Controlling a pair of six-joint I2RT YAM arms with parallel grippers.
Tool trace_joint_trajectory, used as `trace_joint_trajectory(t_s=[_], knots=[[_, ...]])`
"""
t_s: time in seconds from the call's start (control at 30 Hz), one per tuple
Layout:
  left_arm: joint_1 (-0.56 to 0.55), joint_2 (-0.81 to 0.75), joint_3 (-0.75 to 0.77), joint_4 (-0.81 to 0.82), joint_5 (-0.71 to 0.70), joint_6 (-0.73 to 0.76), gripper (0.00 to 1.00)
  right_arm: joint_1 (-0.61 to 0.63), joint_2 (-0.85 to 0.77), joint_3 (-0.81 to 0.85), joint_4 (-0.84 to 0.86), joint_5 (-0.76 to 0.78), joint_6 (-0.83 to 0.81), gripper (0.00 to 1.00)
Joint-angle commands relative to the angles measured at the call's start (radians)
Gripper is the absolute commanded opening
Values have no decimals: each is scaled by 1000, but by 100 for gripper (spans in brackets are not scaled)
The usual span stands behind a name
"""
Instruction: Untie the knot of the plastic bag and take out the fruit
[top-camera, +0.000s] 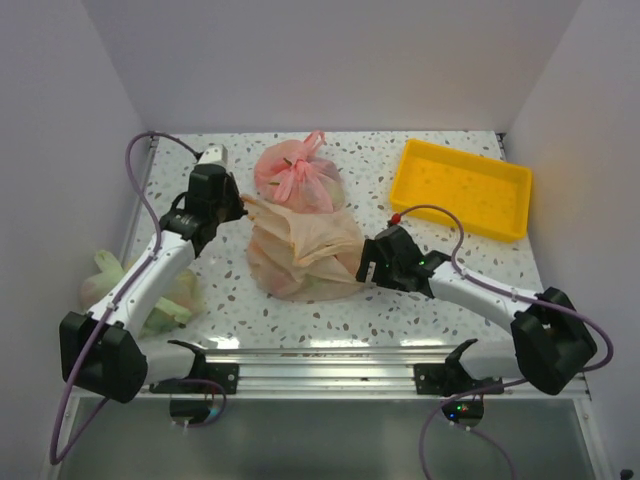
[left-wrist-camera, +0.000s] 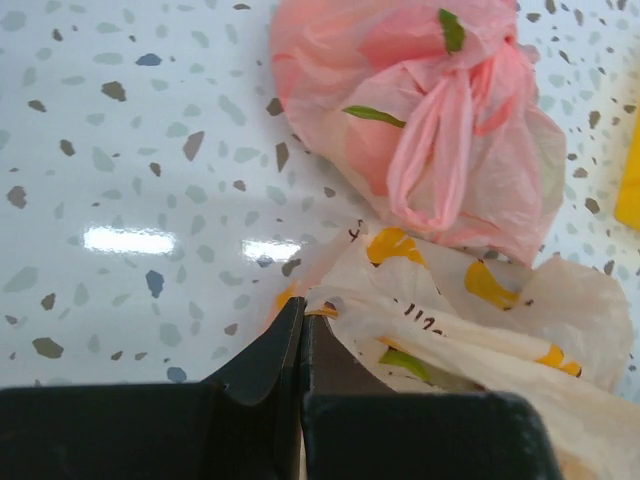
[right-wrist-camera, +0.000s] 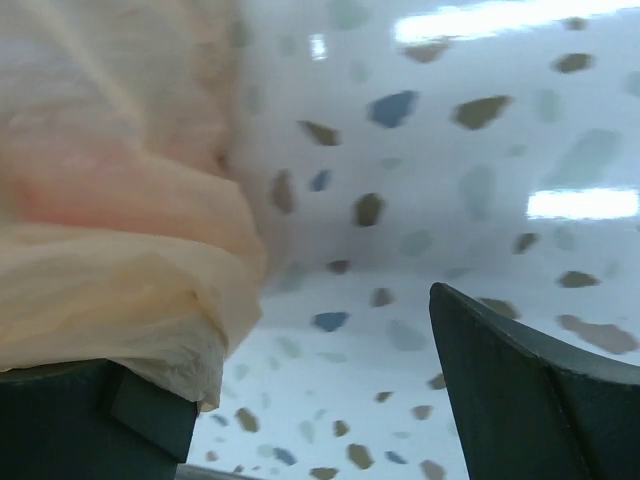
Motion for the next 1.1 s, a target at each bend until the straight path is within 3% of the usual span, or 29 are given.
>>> trace_joint_trajectory(t_s=[0.0, 0.13, 0.3, 0.4, 0.43, 0.47, 0.5, 0.6, 0.63, 0.83, 1.07], knots=[[66, 16, 13, 40, -51, 29, 0, -109, -44, -84, 27, 11, -66, 88], [74, 65, 44, 34, -27, 58, 0, -131, -70, -79, 12, -1, -107, 87], [74, 87, 36, 99, 159, 81, 3, -120, -159, -10, 39, -153, -291, 84], [72, 61, 25, 139, 261, 82, 21, -120, -199, 101, -37, -180, -406, 86], [72, 41, 25, 145, 281, 82, 37, -117, -202, 131, -57, -190, -435, 88], [72, 30, 21, 157, 313, 82, 47, -116, -202, 193, -77, -198, -463, 90], [72, 7, 19, 163, 330, 79, 66, -116, -197, 220, -109, -204, -510, 91], [65, -45, 18, 163, 374, 72, 93, -113, -179, 305, -131, -213, -578, 93], [60, -57, 18, 148, 377, 70, 96, -113, -168, 335, -131, -222, -590, 93], [-26, -136, 27, 82, 360, 144, 100, -111, -43, 434, -122, -257, -649, 94], [-175, -117, 36, 100, 349, 245, 100, -113, 109, 462, -67, -291, -659, 91]])
